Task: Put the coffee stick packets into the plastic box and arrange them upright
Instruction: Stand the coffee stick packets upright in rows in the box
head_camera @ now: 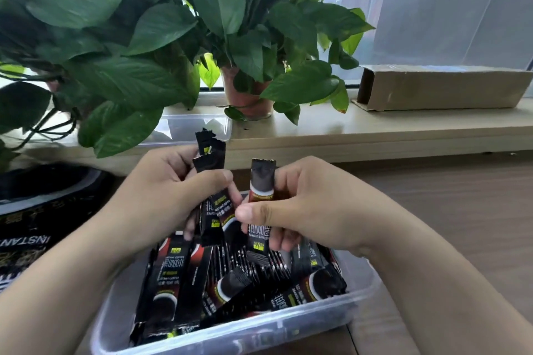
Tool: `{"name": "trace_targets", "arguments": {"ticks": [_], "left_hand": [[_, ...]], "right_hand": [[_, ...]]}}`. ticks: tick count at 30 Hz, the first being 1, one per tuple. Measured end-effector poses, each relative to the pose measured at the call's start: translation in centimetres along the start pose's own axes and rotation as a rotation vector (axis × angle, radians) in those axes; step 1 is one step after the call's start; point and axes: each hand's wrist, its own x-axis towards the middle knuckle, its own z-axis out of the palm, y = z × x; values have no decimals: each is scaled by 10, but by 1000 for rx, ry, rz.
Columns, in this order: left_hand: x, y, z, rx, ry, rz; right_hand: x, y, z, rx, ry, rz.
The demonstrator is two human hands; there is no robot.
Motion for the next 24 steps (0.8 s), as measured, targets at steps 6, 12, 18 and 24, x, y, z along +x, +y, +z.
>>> {"name": "trace_targets", "arguments": {"ticks": [6,12,18,24], "left_hand": [[-3,1,3,-78,-14,28],[-4,-4,3,-154,-122,-41],[-1,-3,1,-263,-134,-63],[2,-6,1,-204,-28,31]], "right_hand": [[-1,0,-2,107,27,-10],[0,3,5,137,173,-74],[-1,12,4,-112,277,-264],[0,13,9,-534,306,-364]]}}
